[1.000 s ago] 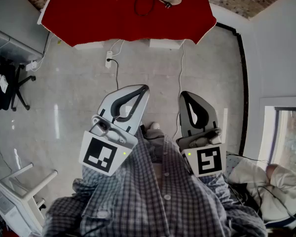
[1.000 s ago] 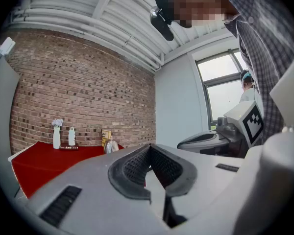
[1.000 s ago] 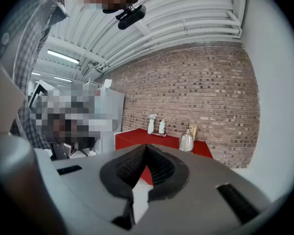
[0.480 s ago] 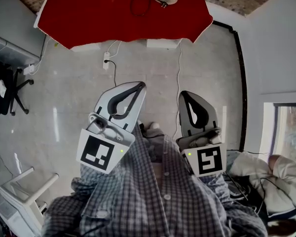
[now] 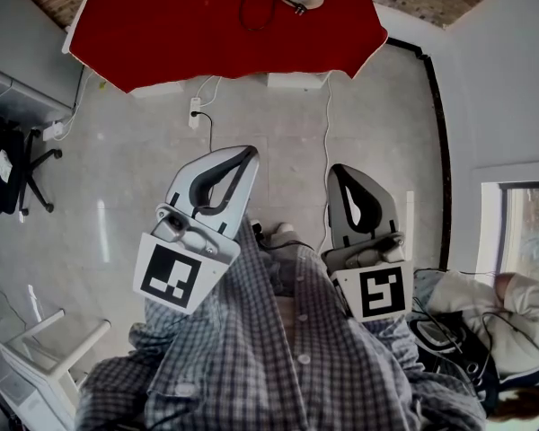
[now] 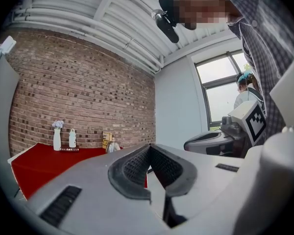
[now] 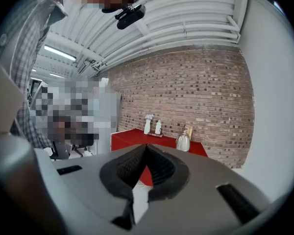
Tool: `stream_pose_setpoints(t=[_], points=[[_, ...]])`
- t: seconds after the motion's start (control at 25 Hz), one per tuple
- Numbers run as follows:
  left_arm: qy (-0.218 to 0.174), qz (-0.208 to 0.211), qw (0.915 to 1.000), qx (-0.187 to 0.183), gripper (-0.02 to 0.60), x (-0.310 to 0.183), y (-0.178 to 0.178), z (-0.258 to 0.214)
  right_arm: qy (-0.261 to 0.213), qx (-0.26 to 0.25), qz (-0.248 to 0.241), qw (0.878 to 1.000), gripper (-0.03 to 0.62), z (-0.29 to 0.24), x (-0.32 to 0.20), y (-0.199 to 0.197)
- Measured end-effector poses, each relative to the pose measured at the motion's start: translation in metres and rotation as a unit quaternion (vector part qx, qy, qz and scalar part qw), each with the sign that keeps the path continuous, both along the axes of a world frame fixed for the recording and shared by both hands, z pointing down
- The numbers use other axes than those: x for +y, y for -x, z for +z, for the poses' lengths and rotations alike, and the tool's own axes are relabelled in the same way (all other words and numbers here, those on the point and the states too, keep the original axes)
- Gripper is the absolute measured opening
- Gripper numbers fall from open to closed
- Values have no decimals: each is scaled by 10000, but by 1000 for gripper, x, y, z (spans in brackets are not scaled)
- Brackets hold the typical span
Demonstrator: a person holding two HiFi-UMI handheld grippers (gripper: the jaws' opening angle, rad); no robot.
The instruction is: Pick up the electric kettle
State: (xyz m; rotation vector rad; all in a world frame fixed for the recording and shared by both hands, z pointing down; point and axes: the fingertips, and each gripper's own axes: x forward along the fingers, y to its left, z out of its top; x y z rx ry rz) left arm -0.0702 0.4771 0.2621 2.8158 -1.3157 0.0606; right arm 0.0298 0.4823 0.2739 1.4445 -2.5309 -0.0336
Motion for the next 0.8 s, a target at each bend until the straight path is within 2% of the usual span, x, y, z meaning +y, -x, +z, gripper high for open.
stream_pose_setpoints(t=[0.36,0.8], points=[[-63,146,9999,-56,6,16,17,1,-82,-32,314,9995,6,-2,13,8],[-45,16,10000,56,6,23,35,2,-54,156,420,9990,6,0,18,10]])
